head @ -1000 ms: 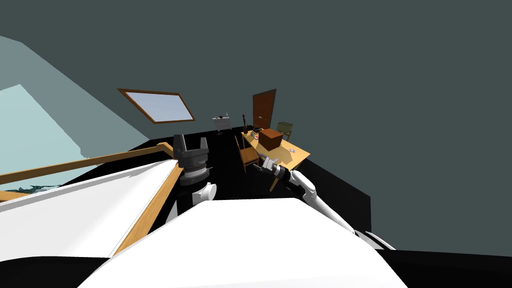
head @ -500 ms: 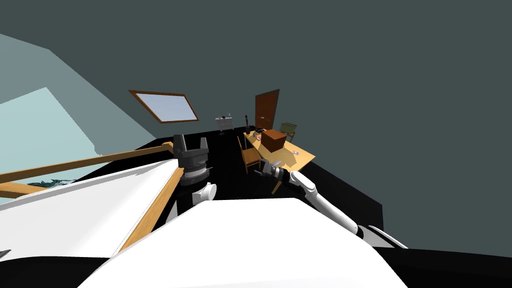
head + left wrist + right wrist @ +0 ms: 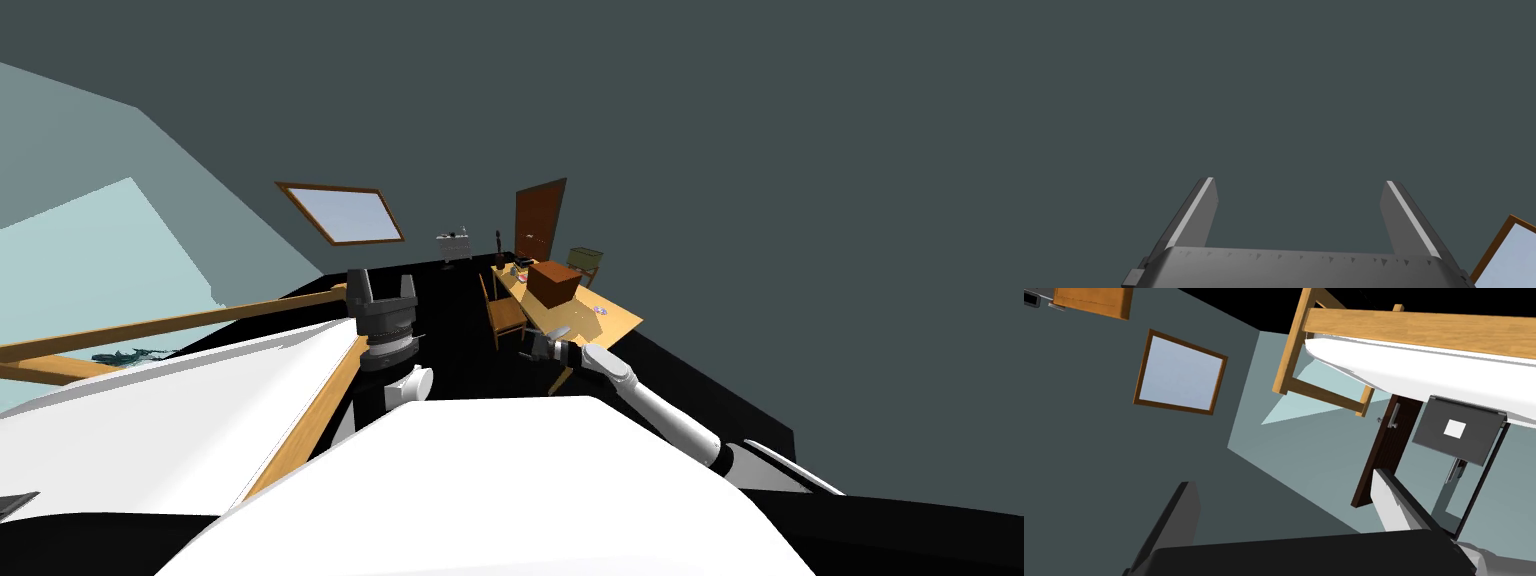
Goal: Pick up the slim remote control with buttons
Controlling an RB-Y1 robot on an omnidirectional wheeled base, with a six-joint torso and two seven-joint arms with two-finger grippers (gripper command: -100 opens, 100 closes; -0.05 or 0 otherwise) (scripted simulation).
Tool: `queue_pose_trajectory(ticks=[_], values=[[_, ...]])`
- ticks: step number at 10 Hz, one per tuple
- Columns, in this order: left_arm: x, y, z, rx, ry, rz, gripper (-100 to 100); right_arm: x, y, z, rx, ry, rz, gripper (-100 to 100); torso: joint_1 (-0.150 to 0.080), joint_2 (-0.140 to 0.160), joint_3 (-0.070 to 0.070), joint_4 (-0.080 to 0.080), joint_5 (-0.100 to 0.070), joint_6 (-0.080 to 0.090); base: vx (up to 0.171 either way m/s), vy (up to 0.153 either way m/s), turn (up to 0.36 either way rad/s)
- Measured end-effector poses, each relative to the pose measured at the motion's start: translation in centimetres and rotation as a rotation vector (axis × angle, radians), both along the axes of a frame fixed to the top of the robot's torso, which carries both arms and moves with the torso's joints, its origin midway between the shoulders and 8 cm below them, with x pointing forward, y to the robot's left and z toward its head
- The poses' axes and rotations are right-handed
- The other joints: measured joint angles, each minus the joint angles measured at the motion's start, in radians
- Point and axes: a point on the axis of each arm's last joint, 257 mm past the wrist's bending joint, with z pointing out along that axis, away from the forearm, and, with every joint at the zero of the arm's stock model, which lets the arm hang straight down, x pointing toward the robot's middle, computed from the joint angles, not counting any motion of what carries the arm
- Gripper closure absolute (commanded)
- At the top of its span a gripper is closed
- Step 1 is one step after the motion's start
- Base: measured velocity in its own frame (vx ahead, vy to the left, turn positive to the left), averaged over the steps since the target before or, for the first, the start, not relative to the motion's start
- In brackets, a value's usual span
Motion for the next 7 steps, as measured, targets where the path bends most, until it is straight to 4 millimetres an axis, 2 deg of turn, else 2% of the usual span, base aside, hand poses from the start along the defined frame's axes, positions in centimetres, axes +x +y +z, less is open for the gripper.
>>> queue_pose_trajectory(ticks=[3,4,6,7], values=[[0.0,0.0,0.0,0.000,0.000,0.000,0,-0.5,-2.8,-4.4,-0.158,-0.004,0.019,-100,0.001,0.000,0.000,0.000,0.000,0.000,0.095,0.037,0.073],[0.0,0.0,0.0,0.000,0.000,0.000,0,-0.8,-4.5,-6.6,-0.223,0.002,0.023,-100,0.000,0.000,0.000,0.000,0.000,0.000,0.090,0.024,0.052],[0.0,0.0,0.0,0.000,0.000,0.000,0,-1.2,-7.5,-9.0,-0.331,0.006,0.038,-100,0.000,-0.001,-0.001,0.000,0.000,0.000,0.112,0.023,0.067],[0.0,0.0,0.0,0.000,0.000,0.000,0,-1.6,-8.4,-10.2,-0.374,0.010,0.047,-100,0.000,-0.001,-0.001,0.000,0.000,0.000,0.135,0.021,0.086]])
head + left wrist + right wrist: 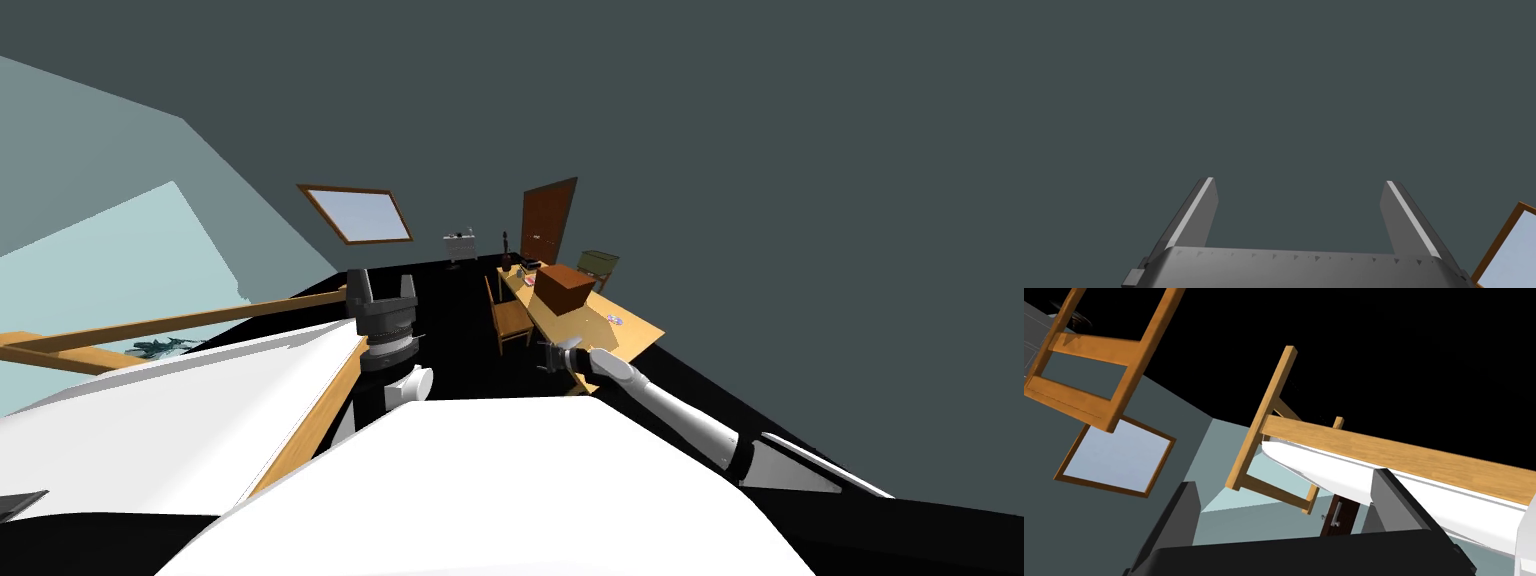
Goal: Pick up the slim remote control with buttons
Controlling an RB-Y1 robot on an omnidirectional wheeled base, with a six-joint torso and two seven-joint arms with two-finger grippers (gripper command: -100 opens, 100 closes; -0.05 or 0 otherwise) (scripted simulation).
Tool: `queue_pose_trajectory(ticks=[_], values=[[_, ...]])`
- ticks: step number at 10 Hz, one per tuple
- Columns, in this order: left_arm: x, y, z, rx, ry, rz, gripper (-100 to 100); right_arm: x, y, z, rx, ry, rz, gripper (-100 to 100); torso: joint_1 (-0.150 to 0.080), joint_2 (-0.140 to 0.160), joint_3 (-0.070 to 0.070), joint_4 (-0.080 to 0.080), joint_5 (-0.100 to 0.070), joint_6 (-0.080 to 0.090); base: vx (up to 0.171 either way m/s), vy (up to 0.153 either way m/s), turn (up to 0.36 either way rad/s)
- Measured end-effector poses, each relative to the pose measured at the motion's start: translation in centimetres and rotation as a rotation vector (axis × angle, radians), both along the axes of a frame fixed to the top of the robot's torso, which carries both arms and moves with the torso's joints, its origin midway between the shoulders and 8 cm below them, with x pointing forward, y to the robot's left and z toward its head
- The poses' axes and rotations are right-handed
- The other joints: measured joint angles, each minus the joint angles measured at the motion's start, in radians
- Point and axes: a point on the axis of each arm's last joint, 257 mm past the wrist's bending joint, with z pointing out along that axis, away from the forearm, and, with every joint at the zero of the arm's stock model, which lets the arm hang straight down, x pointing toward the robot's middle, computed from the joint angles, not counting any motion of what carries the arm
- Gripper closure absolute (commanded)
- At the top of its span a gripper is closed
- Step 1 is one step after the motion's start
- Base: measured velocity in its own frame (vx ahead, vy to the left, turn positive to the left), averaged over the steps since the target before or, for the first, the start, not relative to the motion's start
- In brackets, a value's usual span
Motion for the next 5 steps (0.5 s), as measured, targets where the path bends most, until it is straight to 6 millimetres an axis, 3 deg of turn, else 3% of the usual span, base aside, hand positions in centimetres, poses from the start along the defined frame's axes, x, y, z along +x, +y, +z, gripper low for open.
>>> queue_pose_trajectory(ticks=[2,5], values=[[0.0,0.0,0.0,0.000,0.000,0.000,0,-0.7,-3.0,-2.8,-0.104,0.011,0.011,-100,-0.001,0.000,0.000,0.000,0.000,0.000,0.104,0.011,0.064],[0.0,0.0,0.0,0.000,0.000,0.000,0,-2.8,-9.4,-6.4,-0.260,0.048,0.027,-100,0.000,0.000,0.000,0.000,0.000,0.000,0.108,0.013,0.060]])
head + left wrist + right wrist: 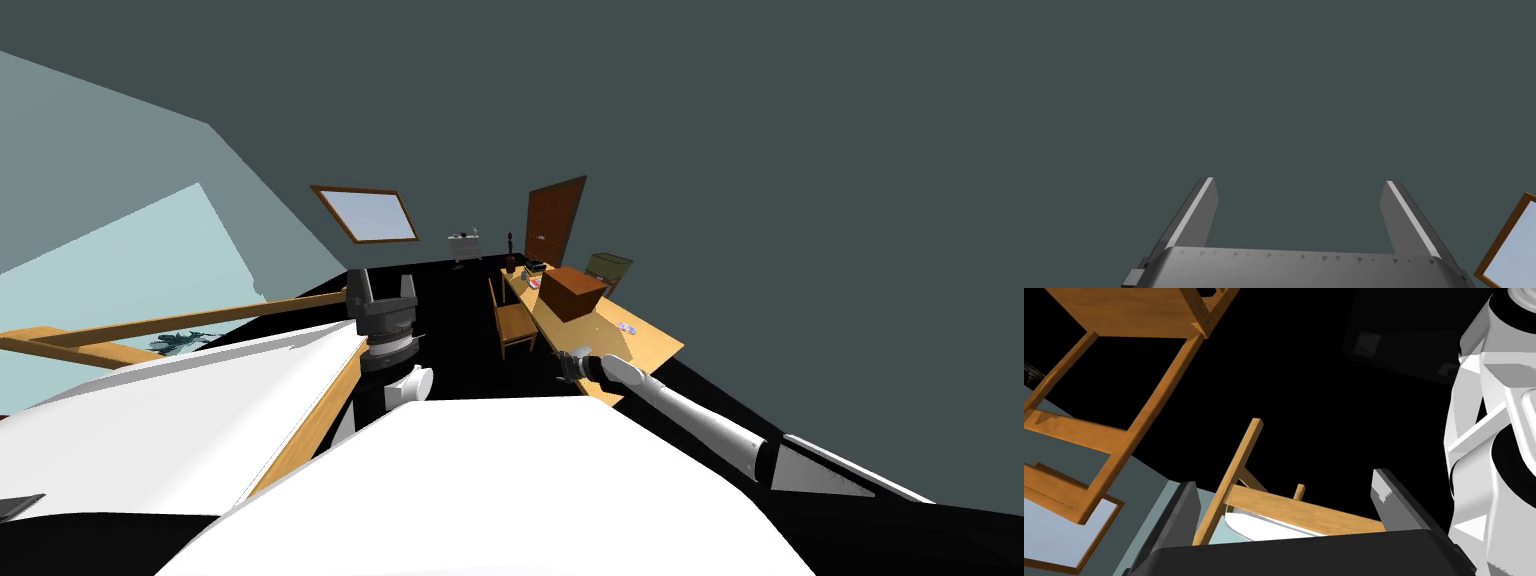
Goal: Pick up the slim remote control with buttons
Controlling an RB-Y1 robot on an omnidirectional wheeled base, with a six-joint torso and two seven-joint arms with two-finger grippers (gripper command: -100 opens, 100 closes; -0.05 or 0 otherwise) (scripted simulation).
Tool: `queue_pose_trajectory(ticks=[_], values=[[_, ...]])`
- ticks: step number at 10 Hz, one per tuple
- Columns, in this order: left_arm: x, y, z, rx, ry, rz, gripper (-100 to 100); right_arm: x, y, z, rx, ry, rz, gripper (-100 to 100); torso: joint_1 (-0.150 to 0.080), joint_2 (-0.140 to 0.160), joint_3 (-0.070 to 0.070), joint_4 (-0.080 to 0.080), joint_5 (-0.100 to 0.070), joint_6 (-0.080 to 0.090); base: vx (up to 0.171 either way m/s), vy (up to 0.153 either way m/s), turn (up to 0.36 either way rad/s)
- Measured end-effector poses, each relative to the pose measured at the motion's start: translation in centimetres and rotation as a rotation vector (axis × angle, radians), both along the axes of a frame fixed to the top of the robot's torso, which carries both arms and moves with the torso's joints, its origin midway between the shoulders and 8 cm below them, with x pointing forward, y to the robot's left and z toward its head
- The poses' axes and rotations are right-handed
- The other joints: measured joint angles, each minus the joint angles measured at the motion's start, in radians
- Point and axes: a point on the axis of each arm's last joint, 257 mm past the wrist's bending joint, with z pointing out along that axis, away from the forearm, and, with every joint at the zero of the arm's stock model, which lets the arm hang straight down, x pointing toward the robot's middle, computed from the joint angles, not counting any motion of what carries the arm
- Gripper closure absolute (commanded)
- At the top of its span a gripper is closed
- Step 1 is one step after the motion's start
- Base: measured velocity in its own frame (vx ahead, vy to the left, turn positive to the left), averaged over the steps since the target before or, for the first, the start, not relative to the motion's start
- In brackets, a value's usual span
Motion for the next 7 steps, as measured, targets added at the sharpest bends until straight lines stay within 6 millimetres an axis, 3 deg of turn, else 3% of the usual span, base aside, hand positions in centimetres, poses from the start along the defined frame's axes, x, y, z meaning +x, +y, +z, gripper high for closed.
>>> queue_pose_trajectory(ticks=[5,7], values=[[0.0,0.0,0.0,0.000,0.000,0.000,0,-2.8,-7.4,-3.7,-0.207,0.056,0.032,-100,0.000,0.001,0.001,0.000,0.000,0.000,0.111,0.009,0.060],[0.0,0.0,0.0,0.000,0.000,0.000,0,-5.2,-12.6,-4.7,-0.315,0.098,0.047,-100,-0.001,-0.003,-0.001,0.000,0.000,0.000,0.157,0.002,0.066]])
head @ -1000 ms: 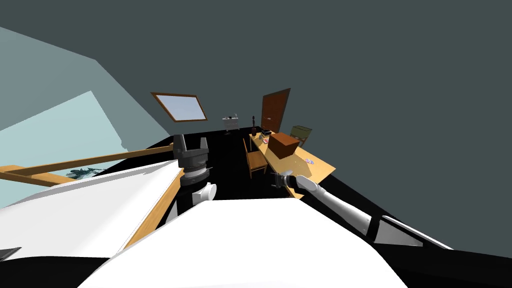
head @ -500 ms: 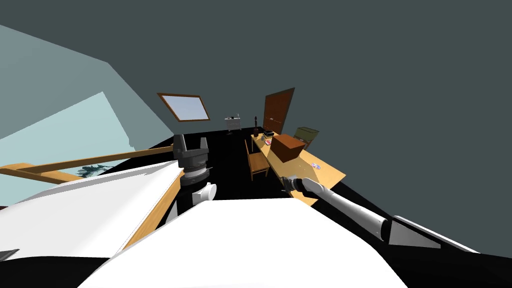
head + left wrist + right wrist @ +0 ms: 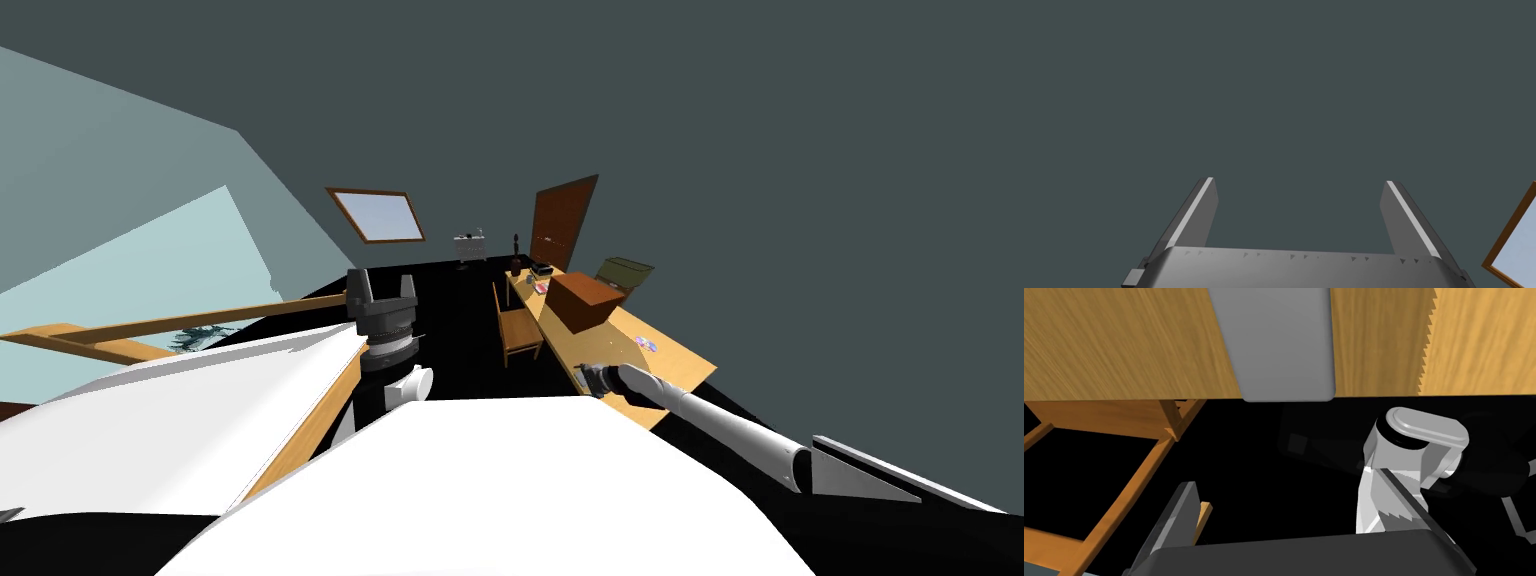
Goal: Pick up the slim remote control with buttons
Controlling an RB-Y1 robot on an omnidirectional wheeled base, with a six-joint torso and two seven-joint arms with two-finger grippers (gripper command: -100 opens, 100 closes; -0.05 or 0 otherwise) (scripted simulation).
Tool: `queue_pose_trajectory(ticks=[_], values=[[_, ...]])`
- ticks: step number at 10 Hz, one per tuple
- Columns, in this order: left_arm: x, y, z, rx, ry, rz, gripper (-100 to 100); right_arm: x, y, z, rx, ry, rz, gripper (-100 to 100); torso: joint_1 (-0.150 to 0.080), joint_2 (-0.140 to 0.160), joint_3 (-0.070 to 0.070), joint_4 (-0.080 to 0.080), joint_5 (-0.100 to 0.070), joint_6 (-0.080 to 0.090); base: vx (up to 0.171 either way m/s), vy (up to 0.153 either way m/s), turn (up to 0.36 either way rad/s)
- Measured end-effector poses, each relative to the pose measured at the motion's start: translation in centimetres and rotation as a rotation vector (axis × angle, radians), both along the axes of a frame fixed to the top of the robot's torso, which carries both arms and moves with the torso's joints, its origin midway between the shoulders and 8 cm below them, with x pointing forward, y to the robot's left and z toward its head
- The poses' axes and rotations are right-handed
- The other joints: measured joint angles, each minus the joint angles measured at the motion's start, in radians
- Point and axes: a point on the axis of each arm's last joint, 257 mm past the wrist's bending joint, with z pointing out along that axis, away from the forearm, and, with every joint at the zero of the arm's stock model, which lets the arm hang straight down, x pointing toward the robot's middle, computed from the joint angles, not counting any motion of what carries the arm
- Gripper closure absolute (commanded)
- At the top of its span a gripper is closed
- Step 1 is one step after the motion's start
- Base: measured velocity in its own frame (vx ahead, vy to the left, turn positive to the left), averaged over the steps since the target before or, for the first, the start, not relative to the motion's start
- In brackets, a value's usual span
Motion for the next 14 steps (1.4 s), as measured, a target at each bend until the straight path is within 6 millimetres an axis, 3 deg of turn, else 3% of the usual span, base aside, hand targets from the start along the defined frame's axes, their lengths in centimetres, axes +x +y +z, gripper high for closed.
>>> queue_pose_trajectory(ticks=[4,5,8,9,10,13,14], values=[[0.0,0.0,0.0,0.000,0.000,0.000,0,-4.3,-7.8,-1.7,-0.174,0.086,0.023,-100,0.000,0.000,0.000,0.000,0.000,0.000,0.140,-0.004,0.068],[0.0,0.0,0.0,0.000,0.000,0.000,0,-4.9,-8.7,-2.1,-0.195,0.101,0.020,-100,0.000,0.002,0.001,0.000,0.000,0.000,0.106,0.004,0.035],[0.0,0.0,0.0,0.000,0.000,0.000,0,-9.6,-13.0,-3.5,-0.284,0.179,0.036,-100,0.001,0.000,0.000,0.000,0.000,0.000,0.130,0.006,0.064],[0.0,0.0,0.0,0.000,0.000,0.000,0,-9.7,-13.1,-3.5,-0.287,0.182,0.038,0,0.002,0.004,0.002,0.001,0.000,0.000,0.013,0.001,0.001],[0.0,0.0,0.0,0.000,0.000,0.000,0,-9.7,-13.1,-3.5,-0.286,0.181,0.038,-100,0.001,0.008,0.004,0.002,0.000,0.000,0.019,-0.016,0.058],[0.0,0.0,0.0,0.000,0.000,0.000,0,-11.2,-12.3,-5.3,-0.282,0.182,0.023,-100,-0.002,0.010,0.005,0.002,-0.001,0.000,0.018,-0.034,0.041],[0.0,0.0,0.0,0.000,0.000,0.000,0,-11.2,-12.3,-5.4,-0.283,0.180,0.023,100,0.000,0.010,0.006,0.002,-0.001,0.000,0.000,-0.005,-0.010]])
